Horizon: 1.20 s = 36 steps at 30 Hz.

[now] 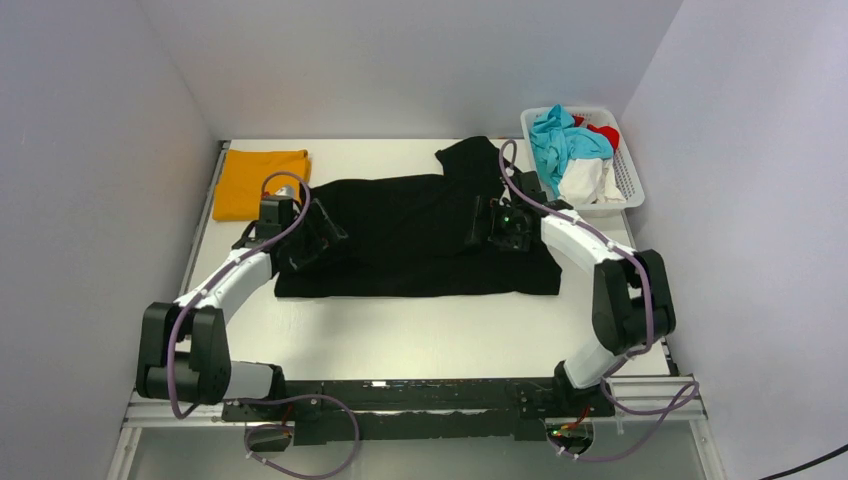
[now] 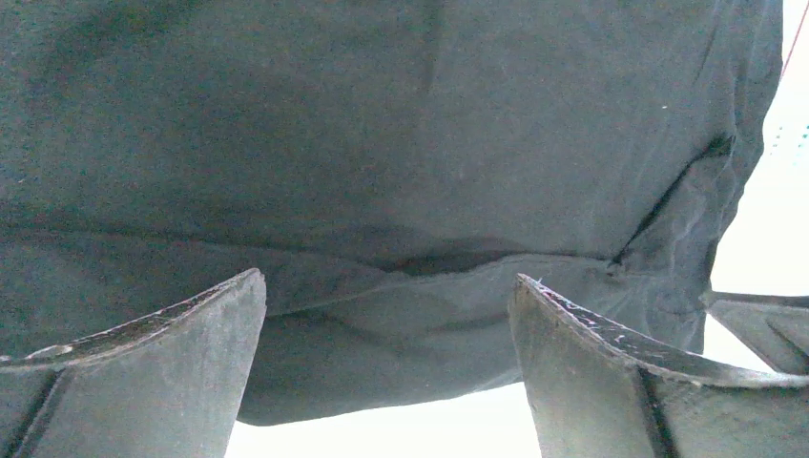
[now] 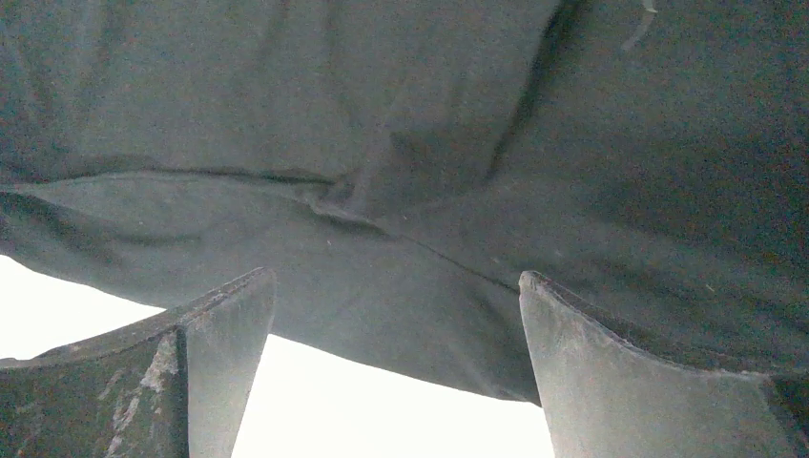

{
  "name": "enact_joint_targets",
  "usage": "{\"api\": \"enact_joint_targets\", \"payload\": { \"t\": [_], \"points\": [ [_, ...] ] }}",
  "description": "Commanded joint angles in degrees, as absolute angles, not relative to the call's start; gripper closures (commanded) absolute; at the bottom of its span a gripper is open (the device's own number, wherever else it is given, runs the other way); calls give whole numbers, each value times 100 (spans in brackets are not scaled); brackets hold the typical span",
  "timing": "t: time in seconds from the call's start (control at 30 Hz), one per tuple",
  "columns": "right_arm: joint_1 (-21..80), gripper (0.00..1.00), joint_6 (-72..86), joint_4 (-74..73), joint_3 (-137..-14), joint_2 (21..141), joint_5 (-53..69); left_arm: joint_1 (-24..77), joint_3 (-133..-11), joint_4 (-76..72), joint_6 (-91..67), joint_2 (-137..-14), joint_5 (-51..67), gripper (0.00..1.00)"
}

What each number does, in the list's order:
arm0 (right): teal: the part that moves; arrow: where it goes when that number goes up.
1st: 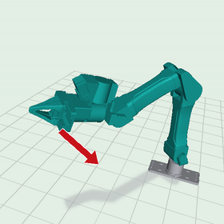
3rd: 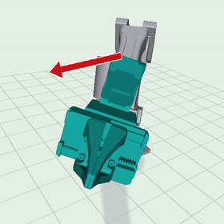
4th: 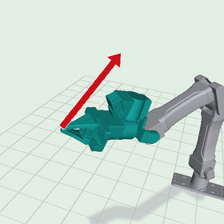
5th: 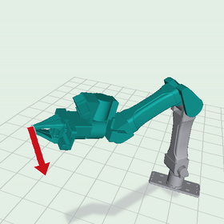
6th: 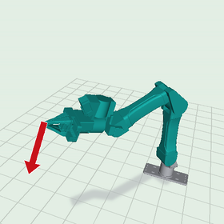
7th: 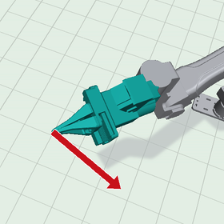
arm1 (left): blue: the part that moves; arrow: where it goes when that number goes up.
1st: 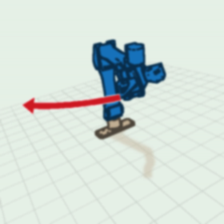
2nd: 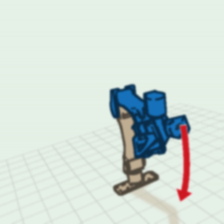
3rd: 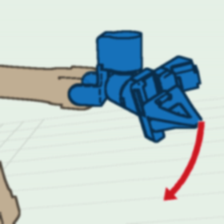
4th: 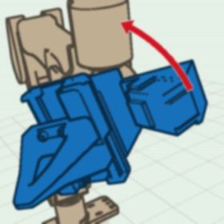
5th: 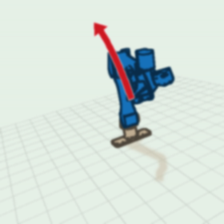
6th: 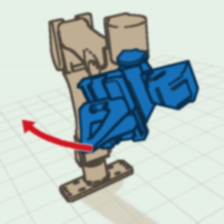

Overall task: Fold and stack the t-shirts
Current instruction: Fold the flattened tshirt in 1/3 of the way

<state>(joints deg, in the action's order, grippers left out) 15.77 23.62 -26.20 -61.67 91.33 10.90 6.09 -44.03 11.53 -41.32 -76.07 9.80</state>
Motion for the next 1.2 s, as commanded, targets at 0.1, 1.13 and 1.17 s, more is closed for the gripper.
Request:
{"api": "enact_joint_targets", "payload": {
  "t": [0.1,1.13,1.17],
  "points": [
    [1628,0,2611,-1302,-6187,9712,1627,624,-4082,144,-3810,-7984,1386,1],
    [1824,0,2927,-1004,-6414,9794,182,607,-4694,73,-3653,-8511,1502,1],
    [1815,0,2962,-1041,-6230,9710,93,611,-4756,48,-3687,-8655,1574,1]
  ]
}}
